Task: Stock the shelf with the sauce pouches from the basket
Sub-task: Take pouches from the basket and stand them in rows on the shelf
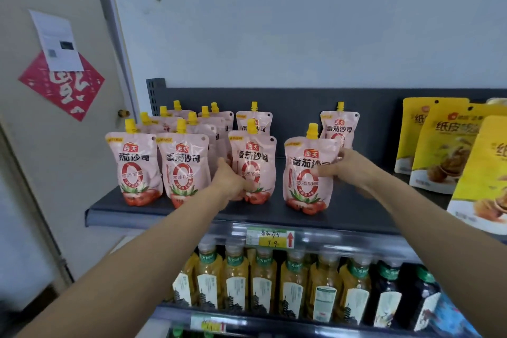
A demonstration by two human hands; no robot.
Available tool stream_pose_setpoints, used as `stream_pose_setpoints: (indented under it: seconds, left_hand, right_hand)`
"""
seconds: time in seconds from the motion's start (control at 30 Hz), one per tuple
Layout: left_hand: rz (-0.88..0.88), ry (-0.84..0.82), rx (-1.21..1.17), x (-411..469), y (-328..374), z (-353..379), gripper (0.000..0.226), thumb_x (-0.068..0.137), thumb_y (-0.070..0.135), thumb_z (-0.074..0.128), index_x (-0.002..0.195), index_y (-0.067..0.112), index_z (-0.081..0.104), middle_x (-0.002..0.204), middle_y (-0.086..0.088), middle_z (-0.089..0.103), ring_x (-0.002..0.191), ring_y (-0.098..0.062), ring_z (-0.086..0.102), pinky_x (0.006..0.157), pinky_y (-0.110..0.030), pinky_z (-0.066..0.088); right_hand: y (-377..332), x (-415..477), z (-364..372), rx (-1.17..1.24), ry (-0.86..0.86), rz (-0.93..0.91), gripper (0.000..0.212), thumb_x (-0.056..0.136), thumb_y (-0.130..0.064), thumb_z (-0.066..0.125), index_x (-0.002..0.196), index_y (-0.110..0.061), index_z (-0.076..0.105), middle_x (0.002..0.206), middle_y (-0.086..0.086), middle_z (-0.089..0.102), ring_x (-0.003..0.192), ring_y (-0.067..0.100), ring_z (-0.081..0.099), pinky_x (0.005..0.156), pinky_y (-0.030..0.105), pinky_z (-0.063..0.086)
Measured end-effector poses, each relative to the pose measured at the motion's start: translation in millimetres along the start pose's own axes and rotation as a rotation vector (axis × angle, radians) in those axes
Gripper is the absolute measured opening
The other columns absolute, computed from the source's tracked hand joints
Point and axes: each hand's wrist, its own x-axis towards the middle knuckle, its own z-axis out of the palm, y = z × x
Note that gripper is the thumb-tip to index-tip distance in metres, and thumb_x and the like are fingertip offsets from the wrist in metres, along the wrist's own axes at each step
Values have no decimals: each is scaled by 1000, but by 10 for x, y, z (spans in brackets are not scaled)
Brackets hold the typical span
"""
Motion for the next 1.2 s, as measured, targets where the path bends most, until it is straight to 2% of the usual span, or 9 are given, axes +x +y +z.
stream_pose_setpoints:
  seconds: [0.07, 0.1, 0.2, 0.33, 0.47, 0.67, 0.87, 1.0, 1.2]
  left_hand:
    - [-11, -20, 62, 36, -63, 13, 74, 66, 2, 79, 126, 8, 38, 130, -11, 53, 118, -31, 53, 93, -45, 50]
    - [-10, -22, 80, 60, -89, 17, 75, 65, 4, 81, 127, 7, 40, 131, -10, 54, 120, -29, 51, 100, -44, 46]
    - [0, -14, 91, 149, -125, 40, 74, 64, 4, 81, 126, 6, 42, 131, -10, 55, 121, -27, 50, 103, -39, 43]
    - [-22, 20, 74, 329, -133, 86, 72, 63, 2, 81, 125, 7, 44, 131, -10, 55, 122, -28, 51, 103, -44, 44]
    - [-19, 77, 95, 581, -127, 130, 68, 66, 4, 79, 125, 7, 45, 131, -10, 55, 122, -28, 51, 98, -40, 45]
    - [-22, 104, 92, 958, -77, 226, 69, 69, 3, 77, 130, 6, 44, 135, -11, 53, 126, -29, 48, 101, -42, 43]
    - [-40, 120, 105, 1216, -29, 301, 66, 73, 2, 73, 132, 6, 42, 136, -12, 51, 128, -31, 46, 104, -44, 43]
    - [-47, 122, 81, 1296, -10, 330, 66, 73, 3, 74, 132, 5, 43, 136, -12, 51, 128, -31, 47, 106, -45, 41]
    - [-58, 135, 83, 1313, -32, 336, 64, 73, 3, 74, 129, 5, 44, 135, -13, 51, 128, -31, 46, 106, -44, 41]
  right_hand:
    - [104, -10, 9, -79, -85, 52, 32, 71, -9, 77, 95, -24, 62, 95, -10, 68, 87, 10, 62, 75, 29, 49]
    - [158, -3, 26, -125, -120, 88, 29, 72, -11, 76, 91, -26, 61, 93, -12, 67, 83, 8, 60, 68, 26, 45]
    - [262, 89, 67, -124, -110, 97, 22, 73, -9, 75, 84, -25, 64, 89, -9, 69, 79, 10, 60, 62, 24, 43]
    - [230, 254, 126, -58, -27, 83, 19, 75, -2, 73, 80, -17, 61, 82, -6, 68, 75, 11, 63, 52, 19, 48]
    - [234, 471, 174, -10, 23, 100, 23, 74, 0, 72, 90, -12, 60, 85, -4, 66, 81, 14, 63, 58, 23, 52]
    - [260, 756, 192, -11, 42, 92, 27, 74, 1, 72, 81, -20, 56, 85, -8, 63, 77, 9, 60, 54, 20, 51]
    - [303, 943, 171, 12, 38, 78, 28, 74, 1, 72, 82, -20, 56, 90, -11, 60, 88, 14, 60, 69, 27, 55]
    - [326, 983, 172, 43, 18, 66, 27, 74, 2, 71, 81, -20, 58, 84, -9, 65, 79, 10, 62, 64, 24, 54]
    - [333, 985, 173, 42, 16, 51, 27, 74, 3, 72, 83, -20, 58, 86, -9, 64, 79, 9, 62, 62, 24, 54]
